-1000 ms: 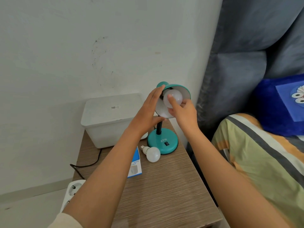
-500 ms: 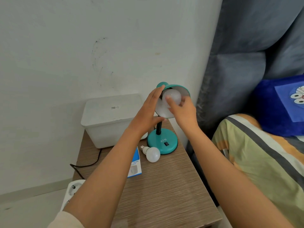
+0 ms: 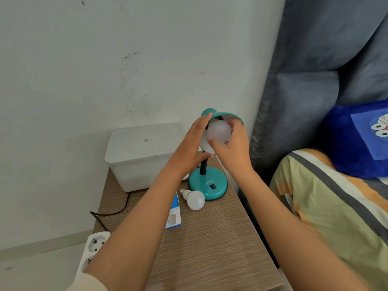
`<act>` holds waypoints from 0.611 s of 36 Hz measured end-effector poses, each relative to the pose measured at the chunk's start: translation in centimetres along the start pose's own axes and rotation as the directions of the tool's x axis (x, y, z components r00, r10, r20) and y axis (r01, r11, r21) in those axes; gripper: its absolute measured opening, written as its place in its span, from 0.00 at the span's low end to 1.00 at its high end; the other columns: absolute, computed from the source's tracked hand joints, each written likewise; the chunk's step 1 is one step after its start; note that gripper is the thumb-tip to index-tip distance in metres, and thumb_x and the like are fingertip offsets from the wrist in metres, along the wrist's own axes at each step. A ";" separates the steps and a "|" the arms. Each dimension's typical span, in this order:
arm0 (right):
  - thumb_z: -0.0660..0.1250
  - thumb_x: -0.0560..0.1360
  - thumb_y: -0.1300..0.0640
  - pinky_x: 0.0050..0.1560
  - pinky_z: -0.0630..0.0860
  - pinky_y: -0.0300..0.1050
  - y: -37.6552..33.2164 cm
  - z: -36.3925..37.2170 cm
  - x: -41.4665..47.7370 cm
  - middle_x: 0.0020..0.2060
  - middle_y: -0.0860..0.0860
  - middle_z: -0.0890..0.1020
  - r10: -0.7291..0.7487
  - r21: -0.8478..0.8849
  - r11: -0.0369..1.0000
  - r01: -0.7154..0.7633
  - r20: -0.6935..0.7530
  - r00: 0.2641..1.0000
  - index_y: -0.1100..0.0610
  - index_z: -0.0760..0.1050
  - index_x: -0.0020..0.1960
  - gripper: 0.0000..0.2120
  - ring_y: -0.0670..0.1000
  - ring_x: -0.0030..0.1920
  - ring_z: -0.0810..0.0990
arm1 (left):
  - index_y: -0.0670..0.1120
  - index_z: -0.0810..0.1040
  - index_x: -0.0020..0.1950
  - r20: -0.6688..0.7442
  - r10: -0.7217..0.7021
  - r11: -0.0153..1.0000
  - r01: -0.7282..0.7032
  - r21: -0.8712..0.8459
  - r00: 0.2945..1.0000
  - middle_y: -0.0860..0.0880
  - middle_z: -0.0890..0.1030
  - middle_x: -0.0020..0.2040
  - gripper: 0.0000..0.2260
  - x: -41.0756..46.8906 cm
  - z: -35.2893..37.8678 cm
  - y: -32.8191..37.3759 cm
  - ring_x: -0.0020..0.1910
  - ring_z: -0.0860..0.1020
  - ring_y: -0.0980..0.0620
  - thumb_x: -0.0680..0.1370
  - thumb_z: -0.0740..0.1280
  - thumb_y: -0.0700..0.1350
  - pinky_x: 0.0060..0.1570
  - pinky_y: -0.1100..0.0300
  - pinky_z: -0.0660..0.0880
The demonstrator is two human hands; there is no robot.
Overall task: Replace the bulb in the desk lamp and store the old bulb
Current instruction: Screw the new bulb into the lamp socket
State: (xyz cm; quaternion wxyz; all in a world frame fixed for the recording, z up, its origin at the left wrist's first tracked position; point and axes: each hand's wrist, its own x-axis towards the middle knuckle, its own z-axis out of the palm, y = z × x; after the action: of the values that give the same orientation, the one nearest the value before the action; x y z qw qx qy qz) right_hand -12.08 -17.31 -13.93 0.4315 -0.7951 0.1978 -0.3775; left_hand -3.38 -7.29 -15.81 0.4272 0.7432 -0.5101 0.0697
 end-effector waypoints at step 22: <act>0.70 0.71 0.53 0.60 0.69 0.40 0.2 -0.4 -0.1 0.63 0.53 0.71 -0.143 -0.100 0.985 0.142 0.000 0.990 0.57 0.64 0.68 0.28 0.49 0.63 0.71 | 0.51 0.51 0.76 0.008 -0.011 1.000 0.011 0.002 1.000 0.48 0.58 0.75 0.44 0.0 -0.2 0.0 0.70 0.56 0.64 0.69 0.75 0.37 0.65 0.78 0.52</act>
State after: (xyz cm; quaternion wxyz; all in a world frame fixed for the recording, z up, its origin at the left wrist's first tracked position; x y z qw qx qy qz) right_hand -12.47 -17.54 -14.01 0.3626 -0.8264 0.1605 -0.3997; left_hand -3.33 -7.13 -15.70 0.4248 0.7467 -0.5077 0.0650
